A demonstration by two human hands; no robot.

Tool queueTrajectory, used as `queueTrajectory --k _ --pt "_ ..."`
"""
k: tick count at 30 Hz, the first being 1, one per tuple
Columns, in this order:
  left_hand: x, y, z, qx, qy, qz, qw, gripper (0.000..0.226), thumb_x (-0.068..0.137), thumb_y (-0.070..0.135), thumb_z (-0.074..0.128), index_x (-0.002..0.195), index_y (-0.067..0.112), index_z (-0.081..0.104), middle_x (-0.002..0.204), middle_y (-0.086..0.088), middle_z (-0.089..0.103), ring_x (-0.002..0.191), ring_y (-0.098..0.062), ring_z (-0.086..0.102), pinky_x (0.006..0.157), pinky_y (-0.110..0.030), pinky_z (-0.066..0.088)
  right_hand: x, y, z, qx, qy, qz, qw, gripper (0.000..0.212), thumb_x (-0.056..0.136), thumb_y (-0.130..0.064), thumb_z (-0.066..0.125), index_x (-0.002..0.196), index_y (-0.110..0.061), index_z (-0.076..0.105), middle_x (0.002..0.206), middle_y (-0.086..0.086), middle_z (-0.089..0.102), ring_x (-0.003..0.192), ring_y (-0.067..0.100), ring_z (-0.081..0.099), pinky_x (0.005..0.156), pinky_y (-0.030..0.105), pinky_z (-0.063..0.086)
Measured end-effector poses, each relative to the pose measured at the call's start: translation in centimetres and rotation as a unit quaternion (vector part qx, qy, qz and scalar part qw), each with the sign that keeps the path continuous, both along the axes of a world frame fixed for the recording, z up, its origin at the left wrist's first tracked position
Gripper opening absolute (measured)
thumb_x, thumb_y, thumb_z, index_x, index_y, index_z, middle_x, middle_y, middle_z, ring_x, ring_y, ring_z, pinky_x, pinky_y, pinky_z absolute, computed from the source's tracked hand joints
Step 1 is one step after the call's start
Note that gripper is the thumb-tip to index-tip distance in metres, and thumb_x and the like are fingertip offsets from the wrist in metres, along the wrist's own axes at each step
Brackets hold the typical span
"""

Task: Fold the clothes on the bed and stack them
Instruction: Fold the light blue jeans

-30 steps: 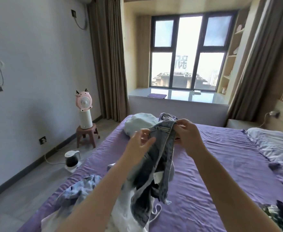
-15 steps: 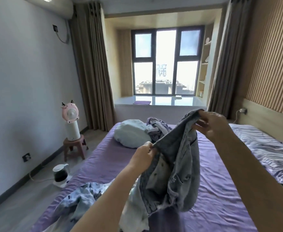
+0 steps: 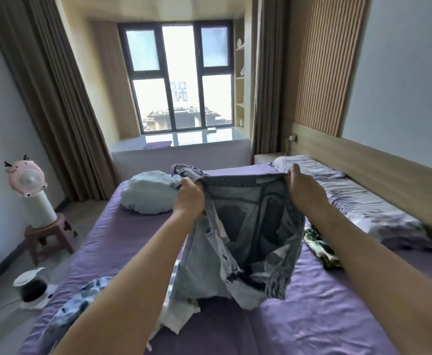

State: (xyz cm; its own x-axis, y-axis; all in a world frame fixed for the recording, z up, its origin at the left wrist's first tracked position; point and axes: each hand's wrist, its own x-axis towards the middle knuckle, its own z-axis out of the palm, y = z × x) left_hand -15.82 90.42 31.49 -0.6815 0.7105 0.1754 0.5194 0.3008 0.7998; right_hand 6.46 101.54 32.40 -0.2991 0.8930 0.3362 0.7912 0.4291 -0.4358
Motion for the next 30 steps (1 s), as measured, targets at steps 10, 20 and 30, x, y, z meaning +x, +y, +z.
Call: queueTrajectory --k 10,20,30 --pt "2.7 2.6 3.4 0.024 -0.195 -0.145 0.970 0.025 0.090 -0.013 0.037 0.095 -0.001 0.058 0.076 -0.019 0.057 0.040 -0.020 0.062 0.042 -0.032 0.056 4.4 3.3 1.6 -0.205 0.348 -0.006 0.915 0.012 0.090 0.006 0.053 0.098 0.007 0.061 0.097 0.029 0.063 0.083 0.045 0.064 0.071 0.052 0.057" --pt "4.0 8.3 9.8 0.160 -0.104 -0.174 0.966 0.018 0.077 -0.011 0.067 0.089 0.003 0.064 0.087 -0.016 0.069 0.079 -0.023 0.068 0.071 -0.023 0.059 7.5 11.0 6.8 -0.200 0.543 0.183 0.795 0.025 0.087 0.017 0.048 0.105 0.005 0.062 0.091 0.018 0.063 0.079 0.030 0.064 0.065 0.028 0.059" --pt "3.7 13.6 10.4 0.220 0.072 0.070 0.970 0.018 0.084 0.033 0.069 0.092 0.017 0.068 0.093 -0.006 0.063 0.087 -0.022 0.056 0.078 -0.037 0.046 9.0 16.8 7.7 0.043 0.232 0.358 0.904 0.031 0.081 -0.001 0.070 0.107 -0.014 0.060 0.104 0.006 0.060 0.085 -0.001 0.057 0.077 0.012 0.049"
